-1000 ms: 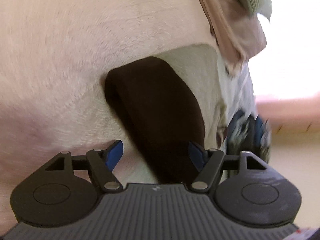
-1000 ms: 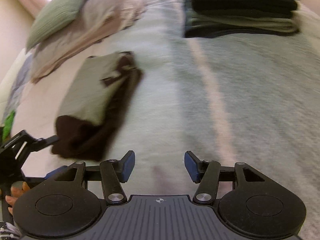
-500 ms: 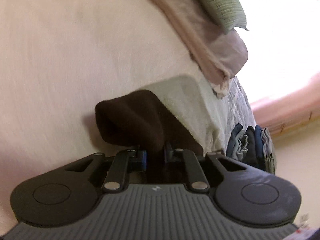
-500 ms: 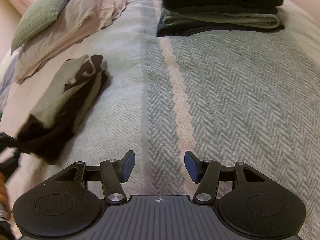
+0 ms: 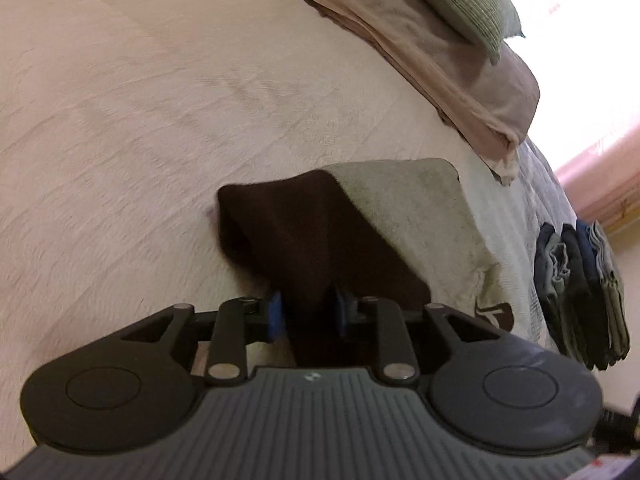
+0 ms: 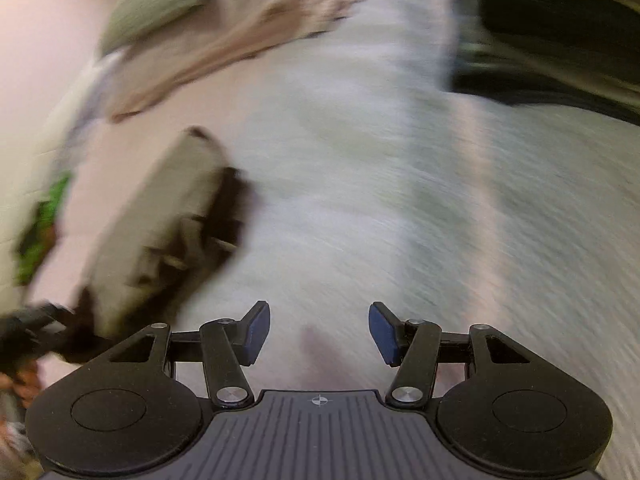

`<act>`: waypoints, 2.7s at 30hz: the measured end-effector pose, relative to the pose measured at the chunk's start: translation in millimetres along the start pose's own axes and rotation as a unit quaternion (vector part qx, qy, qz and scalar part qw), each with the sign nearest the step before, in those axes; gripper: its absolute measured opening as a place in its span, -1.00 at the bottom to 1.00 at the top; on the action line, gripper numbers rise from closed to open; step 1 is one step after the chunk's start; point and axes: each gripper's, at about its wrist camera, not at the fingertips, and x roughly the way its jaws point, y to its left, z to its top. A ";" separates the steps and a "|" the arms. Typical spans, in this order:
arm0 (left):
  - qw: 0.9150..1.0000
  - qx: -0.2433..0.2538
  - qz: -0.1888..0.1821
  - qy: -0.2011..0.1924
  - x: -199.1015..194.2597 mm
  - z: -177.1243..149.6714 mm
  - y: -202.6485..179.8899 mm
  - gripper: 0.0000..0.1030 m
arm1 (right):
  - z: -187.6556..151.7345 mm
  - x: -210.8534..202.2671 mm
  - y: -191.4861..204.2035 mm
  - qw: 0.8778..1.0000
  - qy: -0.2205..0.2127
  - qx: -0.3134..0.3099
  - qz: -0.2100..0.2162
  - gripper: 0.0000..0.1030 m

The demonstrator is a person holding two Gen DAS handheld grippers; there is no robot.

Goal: Fold large clothes

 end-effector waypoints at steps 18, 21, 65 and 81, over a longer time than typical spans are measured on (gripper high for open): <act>0.987 -0.117 -0.107 -0.017 -30.5 -33.2 16.7 -0.90 | 34.8 83.8 37.3 0.993 0.024 0.024 0.113 -0.96; 0.994 -0.037 -0.096 -0.023 -26.4 -43.7 2.8 -0.90 | 31.5 78.3 45.9 0.999 0.002 -0.011 0.039 -0.96; 0.978 -0.038 0.131 -0.160 -15.8 -49.4 -32.6 -0.89 | 117.5 155.9 57.8 0.931 0.023 -0.345 0.118 -0.90; 0.982 0.049 0.134 -0.125 -23.8 -66.6 -107.2 -0.76 | 50.6 106.1 94.8 0.889 -0.020 -0.442 0.115 -0.28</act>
